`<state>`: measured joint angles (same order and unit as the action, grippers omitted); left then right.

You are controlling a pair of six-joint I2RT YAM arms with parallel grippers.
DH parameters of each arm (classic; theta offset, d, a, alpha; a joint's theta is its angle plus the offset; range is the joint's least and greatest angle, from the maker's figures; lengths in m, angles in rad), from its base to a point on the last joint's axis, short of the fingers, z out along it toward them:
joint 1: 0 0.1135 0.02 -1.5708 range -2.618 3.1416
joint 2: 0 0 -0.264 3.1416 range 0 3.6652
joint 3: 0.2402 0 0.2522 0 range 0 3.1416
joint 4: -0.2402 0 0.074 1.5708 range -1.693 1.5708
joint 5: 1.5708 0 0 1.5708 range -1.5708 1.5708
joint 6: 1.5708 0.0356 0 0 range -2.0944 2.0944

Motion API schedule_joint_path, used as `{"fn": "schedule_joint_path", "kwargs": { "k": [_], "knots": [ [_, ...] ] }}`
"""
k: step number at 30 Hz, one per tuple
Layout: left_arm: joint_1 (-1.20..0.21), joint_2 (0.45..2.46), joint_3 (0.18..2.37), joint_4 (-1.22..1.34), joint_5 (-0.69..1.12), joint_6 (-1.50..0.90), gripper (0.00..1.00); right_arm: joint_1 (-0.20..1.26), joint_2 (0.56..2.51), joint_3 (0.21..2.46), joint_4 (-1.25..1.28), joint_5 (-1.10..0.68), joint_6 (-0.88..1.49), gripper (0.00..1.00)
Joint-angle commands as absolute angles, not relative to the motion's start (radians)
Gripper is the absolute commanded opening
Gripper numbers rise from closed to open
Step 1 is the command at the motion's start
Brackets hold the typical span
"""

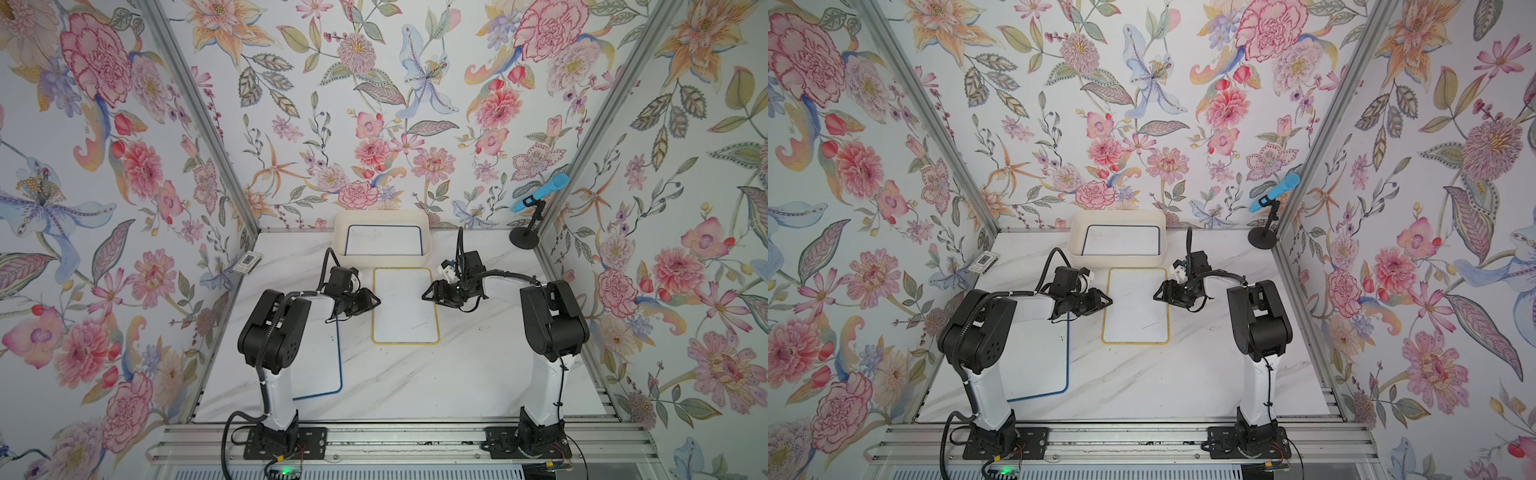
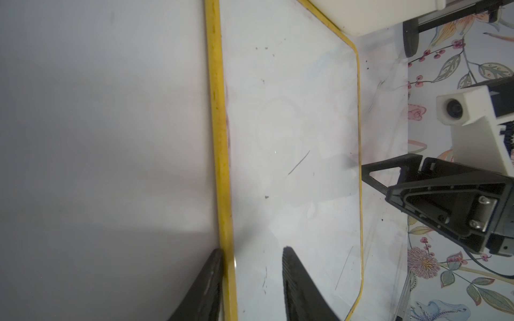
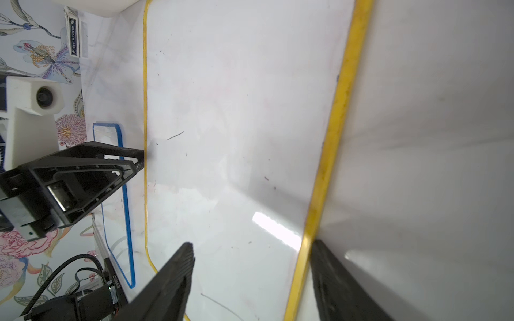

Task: Put the whiteboard into the storage box
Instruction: Pick up the whiteboard at the center of the board.

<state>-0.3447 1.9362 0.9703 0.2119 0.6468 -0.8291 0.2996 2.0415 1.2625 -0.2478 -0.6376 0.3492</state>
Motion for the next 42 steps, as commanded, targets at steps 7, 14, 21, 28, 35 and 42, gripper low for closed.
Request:
{"fn": "schedule_joint_path", "kwargs": {
  "k": [7,14,21,28,35,42],
  "knots": [
    [-0.449,2.054,0.852,0.553,0.986,-0.966,0.38,0.415,2.22,1.191,-0.341,-0.793,0.378,0.64],
    [-0.448,2.073,0.781,0.743,1.009,-1.089,0.37,0.418,2.229,1.181,-0.331,-0.789,0.388,0.61],
    [-0.445,2.072,0.753,0.78,0.998,-1.114,0.36,0.419,2.229,1.168,-0.304,-0.798,0.405,0.55],
    [-0.445,2.118,0.714,0.976,1.014,-1.244,0.29,0.416,2.223,1.155,-0.285,-0.811,0.417,0.51],
    [-0.432,2.1,0.704,0.936,1.001,-1.214,0.3,0.411,2.217,1.149,-0.282,-0.8,0.417,0.5],
    [-0.412,2.032,0.688,0.837,0.981,-1.156,0.08,0.367,2.163,1.097,-0.284,-0.762,0.411,0.53]
  ]
}}
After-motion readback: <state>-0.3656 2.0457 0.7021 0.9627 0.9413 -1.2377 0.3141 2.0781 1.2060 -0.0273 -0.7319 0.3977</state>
